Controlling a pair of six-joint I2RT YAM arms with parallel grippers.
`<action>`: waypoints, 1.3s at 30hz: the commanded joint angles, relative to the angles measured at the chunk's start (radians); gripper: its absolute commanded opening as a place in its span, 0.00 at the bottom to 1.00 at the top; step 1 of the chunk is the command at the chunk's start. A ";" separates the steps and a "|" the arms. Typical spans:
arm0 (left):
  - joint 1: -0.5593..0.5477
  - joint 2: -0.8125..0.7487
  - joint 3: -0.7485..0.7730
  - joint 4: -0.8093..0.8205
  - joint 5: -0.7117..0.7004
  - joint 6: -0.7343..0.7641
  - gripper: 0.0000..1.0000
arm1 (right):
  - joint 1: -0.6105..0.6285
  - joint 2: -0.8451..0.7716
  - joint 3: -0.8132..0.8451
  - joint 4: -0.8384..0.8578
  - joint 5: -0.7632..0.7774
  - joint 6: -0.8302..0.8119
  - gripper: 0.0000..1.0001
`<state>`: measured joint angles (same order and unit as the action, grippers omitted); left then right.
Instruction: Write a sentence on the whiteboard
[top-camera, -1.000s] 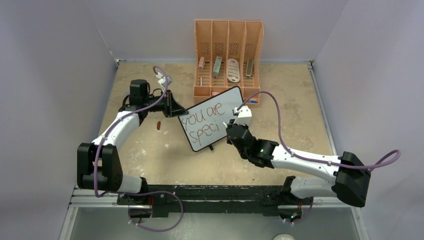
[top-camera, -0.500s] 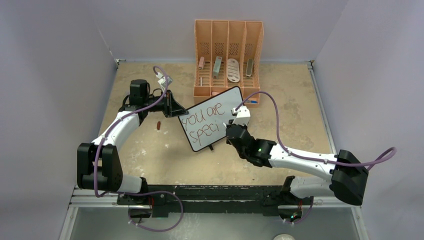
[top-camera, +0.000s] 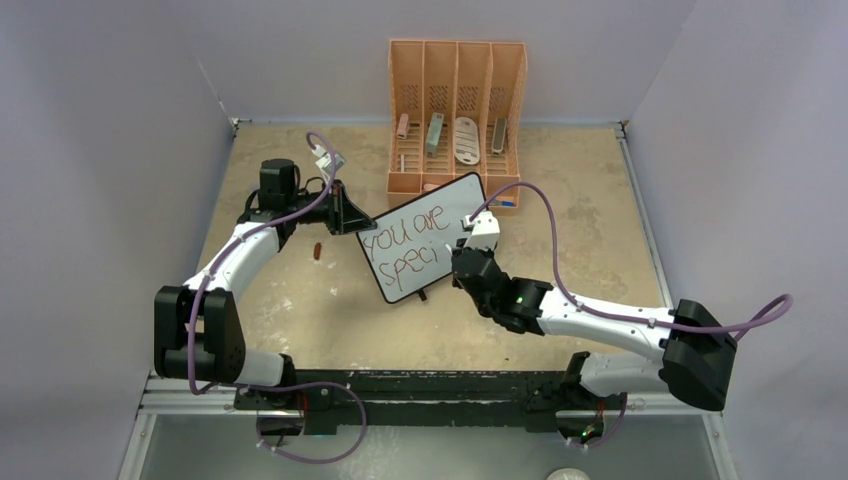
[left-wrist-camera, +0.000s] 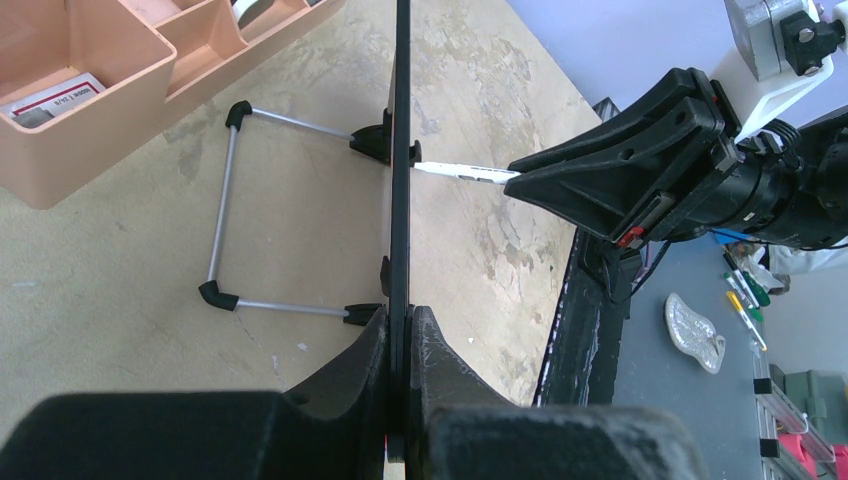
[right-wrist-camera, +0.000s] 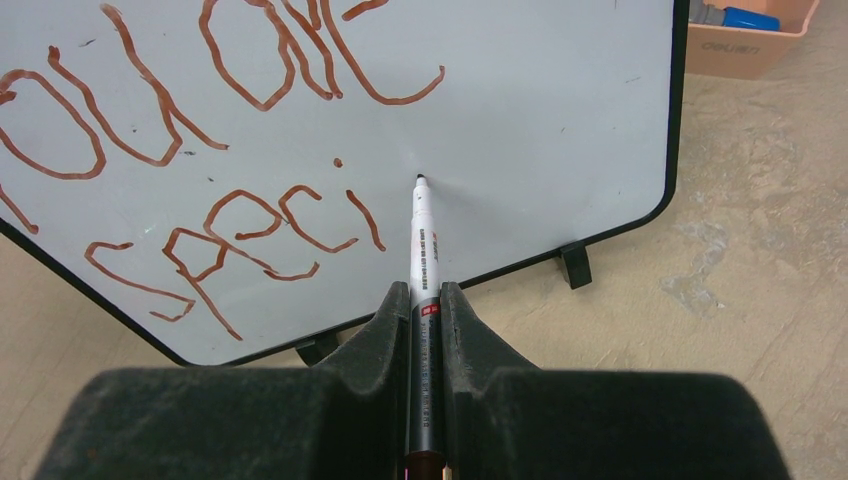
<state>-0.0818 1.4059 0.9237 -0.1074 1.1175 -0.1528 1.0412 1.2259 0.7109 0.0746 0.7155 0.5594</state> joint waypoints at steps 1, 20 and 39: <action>-0.009 -0.015 0.029 -0.005 0.011 0.024 0.00 | -0.004 0.006 0.030 0.056 0.021 -0.014 0.00; -0.009 -0.014 0.029 -0.006 0.007 0.023 0.00 | -0.003 0.010 0.033 0.083 -0.039 -0.064 0.00; -0.009 -0.013 0.030 -0.006 0.003 0.023 0.00 | -0.003 0.021 0.023 0.025 -0.126 -0.062 0.00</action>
<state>-0.0818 1.4059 0.9237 -0.1074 1.1114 -0.1528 1.0412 1.2335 0.7113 0.1089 0.6220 0.4923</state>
